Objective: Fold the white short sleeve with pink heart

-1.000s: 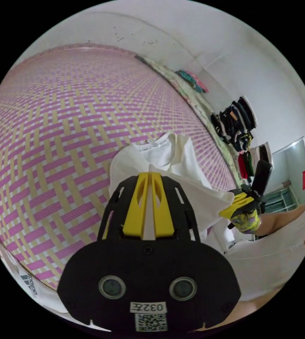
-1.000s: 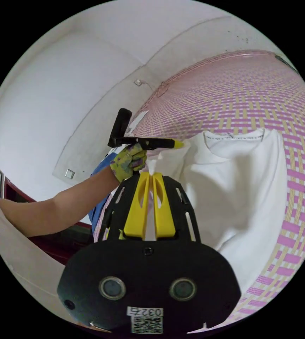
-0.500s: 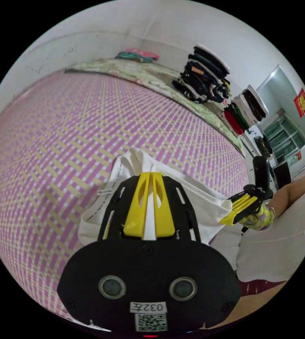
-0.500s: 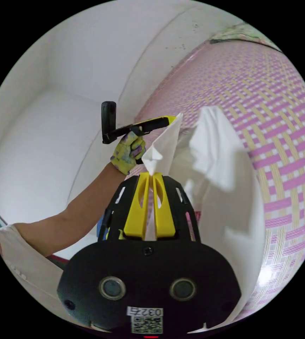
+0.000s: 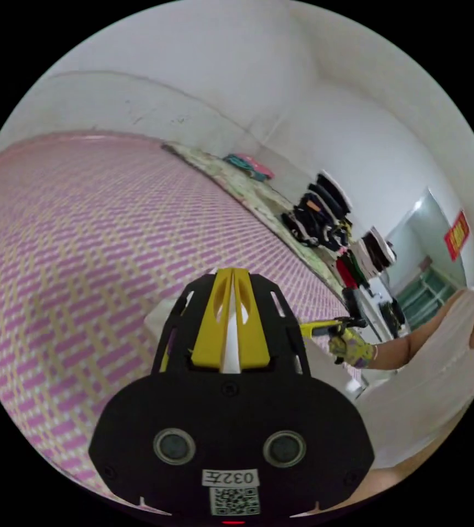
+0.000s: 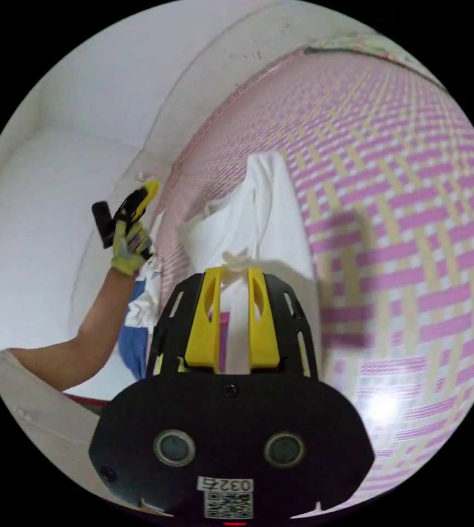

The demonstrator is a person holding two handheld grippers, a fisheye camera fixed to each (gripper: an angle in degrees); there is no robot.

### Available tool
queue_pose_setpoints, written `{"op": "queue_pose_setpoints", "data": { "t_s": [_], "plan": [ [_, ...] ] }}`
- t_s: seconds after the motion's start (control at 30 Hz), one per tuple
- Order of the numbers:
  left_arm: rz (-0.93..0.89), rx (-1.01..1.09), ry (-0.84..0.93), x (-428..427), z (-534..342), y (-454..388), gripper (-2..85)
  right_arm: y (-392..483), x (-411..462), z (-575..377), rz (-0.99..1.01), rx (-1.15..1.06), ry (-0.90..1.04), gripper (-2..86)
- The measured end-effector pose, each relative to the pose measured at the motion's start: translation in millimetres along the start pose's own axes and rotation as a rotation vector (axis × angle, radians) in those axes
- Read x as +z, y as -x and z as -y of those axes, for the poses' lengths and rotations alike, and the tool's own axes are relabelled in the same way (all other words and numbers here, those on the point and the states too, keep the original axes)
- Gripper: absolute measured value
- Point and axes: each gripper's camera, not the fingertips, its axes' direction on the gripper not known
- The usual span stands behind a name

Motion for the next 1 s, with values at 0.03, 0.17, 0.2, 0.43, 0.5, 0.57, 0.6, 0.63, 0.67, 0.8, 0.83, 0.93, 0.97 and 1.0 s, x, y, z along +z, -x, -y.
{"op": "queue_pose_setpoints", "data": {
  "t_s": [0.03,0.17,0.2,0.43,0.5,0.57,0.6,0.63,0.67,0.8,0.83,0.93,0.97,1.0],
  "plan": [
    [0.051,-0.085,0.026,-10,-17,19,-0.9,5,-6,14,-0.084,-0.034,-0.036,7.5],
    [0.057,-0.360,0.110,-12,-84,74,-0.9,35,5,80,-0.161,-0.245,-0.032,6.5],
    [0.054,-0.379,0.108,-11,-91,78,-0.9,41,13,90,-0.176,-0.281,0.003,6.5],
    [0.030,-0.444,0.126,11,-122,100,-0.9,81,119,161,-0.402,-0.582,0.409,7.6],
    [0.033,-0.418,0.111,8,-119,100,-0.9,90,129,164,-0.373,-0.623,0.459,3.4],
    [-0.034,-0.392,0.032,0,-117,103,-0.9,112,123,161,-0.358,-0.683,0.414,0.1],
    [-0.054,-0.393,0.014,-2,-117,105,-0.9,117,120,160,-0.346,-0.686,0.398,-0.1],
    [-0.082,-0.410,0.001,-1,-116,111,-0.9,125,112,159,-0.306,-0.689,0.369,-0.4],
    [-0.096,-0.440,0.015,4,-114,118,-0.9,130,105,158,-0.275,-0.674,0.333,-0.6],
    [-0.093,-0.525,0.094,33,-105,134,-0.9,122,83,158,-0.285,-0.552,0.205,-0.6],
    [-0.081,-0.549,0.105,42,-104,138,-0.9,109,76,159,-0.302,-0.460,0.167,-0.4],
    [-0.029,-0.626,0.082,52,-109,148,-0.9,65,74,159,-0.277,-0.197,0.172,1.1],
    [0.004,-0.663,0.059,49,-114,150,-0.9,49,75,155,-0.271,-0.110,0.199,3.6],
    [0.021,-0.675,0.039,46,-117,150,-0.9,44,74,152,-0.271,-0.084,0.196,4.8]
  ]
}}
